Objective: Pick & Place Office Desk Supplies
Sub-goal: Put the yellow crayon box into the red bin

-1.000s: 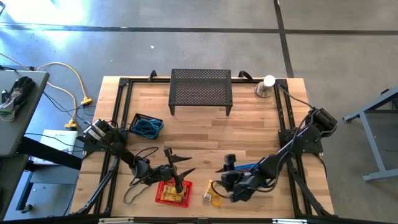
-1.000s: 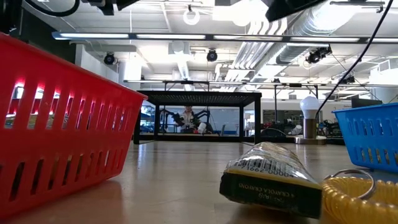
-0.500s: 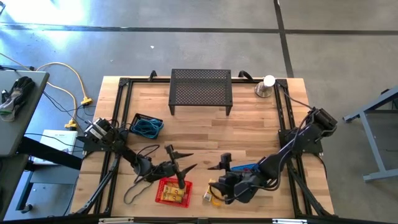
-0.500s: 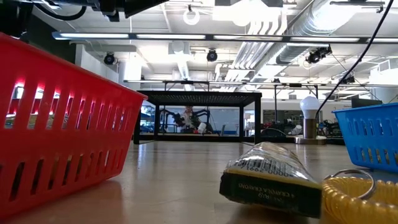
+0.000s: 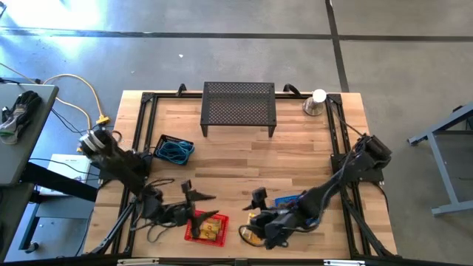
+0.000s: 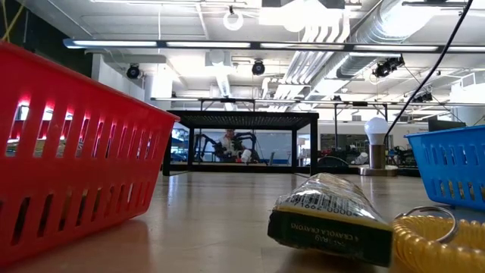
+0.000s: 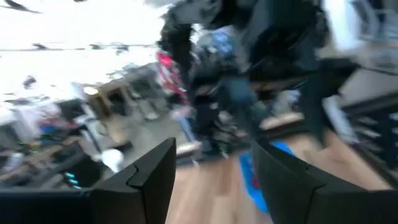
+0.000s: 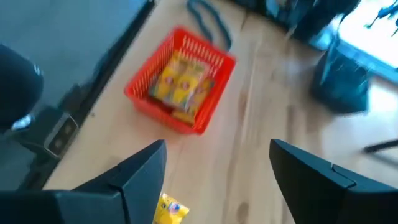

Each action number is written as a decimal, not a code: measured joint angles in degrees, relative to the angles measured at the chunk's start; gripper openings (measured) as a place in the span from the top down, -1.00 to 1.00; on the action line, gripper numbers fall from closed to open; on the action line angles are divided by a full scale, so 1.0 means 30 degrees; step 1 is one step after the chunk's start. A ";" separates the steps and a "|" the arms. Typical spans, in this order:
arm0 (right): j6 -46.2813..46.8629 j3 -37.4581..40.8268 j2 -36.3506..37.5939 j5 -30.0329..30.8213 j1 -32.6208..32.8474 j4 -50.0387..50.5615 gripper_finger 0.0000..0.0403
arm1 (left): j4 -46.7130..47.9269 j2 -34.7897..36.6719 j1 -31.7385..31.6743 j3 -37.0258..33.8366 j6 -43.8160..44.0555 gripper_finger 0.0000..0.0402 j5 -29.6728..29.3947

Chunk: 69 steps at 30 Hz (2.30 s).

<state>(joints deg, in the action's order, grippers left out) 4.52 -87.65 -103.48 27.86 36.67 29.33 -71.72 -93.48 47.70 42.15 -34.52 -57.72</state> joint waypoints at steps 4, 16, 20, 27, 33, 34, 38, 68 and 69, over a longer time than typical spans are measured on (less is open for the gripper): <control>0.0351 -0.0120 -0.1339 -0.1695 -0.0392 0.0259 -0.36 | 0.7223 0.2955 0.0854 0.0000 0.4551 0.01 0.1458; -0.2122 -0.0128 -0.3149 -0.4512 -0.0095 0.1138 -0.36 | 1.6303 0.5729 0.0789 0.0000 1.6239 0.01 0.4482; -0.2409 -0.0135 -0.4141 -0.5086 -0.0227 0.1260 -0.36 | 1.6215 0.5604 0.0773 -0.0002 1.6493 0.01 0.4475; -0.4062 -0.0135 -0.4701 -0.6338 -0.0515 0.0683 -0.35 | 1.5715 0.5597 0.0482 0.0000 1.6538 0.01 0.4206; -0.4201 -0.0135 -0.4701 -0.6739 -0.0624 0.0987 -0.26 | 1.5409 0.5595 0.0468 -0.0002 1.6856 0.01 0.4293; -0.4272 -0.0135 -0.4701 -0.6710 -0.0655 0.0997 -0.25 | 1.5383 0.5590 0.0462 -0.0007 1.7035 0.01 0.4300; -0.4912 -0.0135 -0.4701 -0.6674 -0.0957 0.1288 -0.24 | 1.5307 0.5590 0.0367 -0.0006 1.7172 0.01 0.4299; -0.9597 -0.0113 -0.6297 -0.4958 -0.1370 0.2546 -0.22 | 1.5759 0.5582 -0.0454 -0.0007 1.7310 0.01 0.4389; -0.9598 -0.0113 -0.6297 -0.4964 -0.1385 0.2546 -0.21 | 1.5766 0.5582 -0.0502 -0.0007 1.7310 0.01 0.4395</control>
<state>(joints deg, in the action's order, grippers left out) -24.27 -87.99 -122.37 12.97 32.51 36.97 -24.43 -76.73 46.19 42.13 17.41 -44.53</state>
